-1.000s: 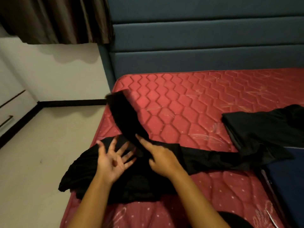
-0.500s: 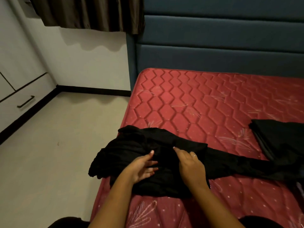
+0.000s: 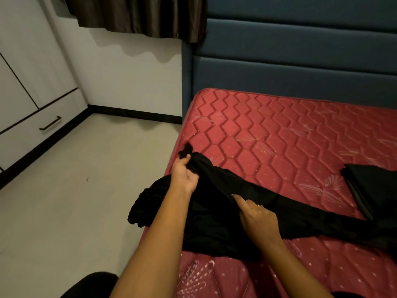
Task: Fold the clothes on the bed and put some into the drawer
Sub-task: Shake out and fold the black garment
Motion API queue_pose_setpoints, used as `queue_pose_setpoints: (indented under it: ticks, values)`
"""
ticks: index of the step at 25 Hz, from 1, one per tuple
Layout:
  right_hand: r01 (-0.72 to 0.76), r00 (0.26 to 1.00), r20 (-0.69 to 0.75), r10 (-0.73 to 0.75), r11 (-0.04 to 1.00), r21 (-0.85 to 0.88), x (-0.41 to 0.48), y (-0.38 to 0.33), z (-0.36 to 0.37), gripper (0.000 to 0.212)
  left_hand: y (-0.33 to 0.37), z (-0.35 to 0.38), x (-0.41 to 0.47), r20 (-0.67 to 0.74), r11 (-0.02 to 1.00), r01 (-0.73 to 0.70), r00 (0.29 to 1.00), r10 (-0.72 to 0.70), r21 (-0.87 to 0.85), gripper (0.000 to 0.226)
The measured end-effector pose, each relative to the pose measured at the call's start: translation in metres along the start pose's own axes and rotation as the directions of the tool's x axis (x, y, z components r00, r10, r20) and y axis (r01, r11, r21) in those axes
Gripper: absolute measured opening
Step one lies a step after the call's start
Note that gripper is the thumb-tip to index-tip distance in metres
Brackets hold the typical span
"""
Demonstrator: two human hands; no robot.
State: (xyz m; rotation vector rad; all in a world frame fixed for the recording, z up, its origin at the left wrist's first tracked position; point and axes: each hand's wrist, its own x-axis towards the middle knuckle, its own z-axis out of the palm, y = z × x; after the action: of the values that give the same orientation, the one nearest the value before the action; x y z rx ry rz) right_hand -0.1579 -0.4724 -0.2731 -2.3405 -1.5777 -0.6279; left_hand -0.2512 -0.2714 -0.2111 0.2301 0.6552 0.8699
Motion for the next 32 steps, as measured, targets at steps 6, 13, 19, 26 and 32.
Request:
queue_pose_setpoints:
  ticks: [6,13,19,26,32]
  values:
    - [0.084,0.984,0.157,-0.08,0.996,-0.02,-0.015,-0.002,0.001,0.054,0.033,-0.071,-0.017,-0.139,0.896,-0.186,0.955,0.261,0.404,0.068]
    - [-0.086,0.918,0.381,0.112,0.993,-0.085,-0.036,0.013,0.013,0.104,0.052,-0.087,-0.017,0.043,0.69,-0.263,0.947,0.318,0.674,0.085]
    - [-0.141,0.819,0.541,0.189,0.981,-0.13,-0.049,0.01,0.02,0.102,0.034,-0.139,-0.022,-0.298,0.743,-0.157,0.847,0.44,0.65,0.079]
    - [-0.165,0.808,0.545,0.222,0.975,-0.152,-0.052,0.014,0.025,0.103,0.076,-0.092,-0.004,-0.318,0.916,-0.177,0.9,0.299,0.359,0.066]
    - [-0.22,0.732,0.627,0.268,0.963,-0.156,-0.044,0.01,0.007,0.099,0.047,-0.124,-0.021,-0.668,0.952,-0.033,0.705,0.239,0.306,0.049]
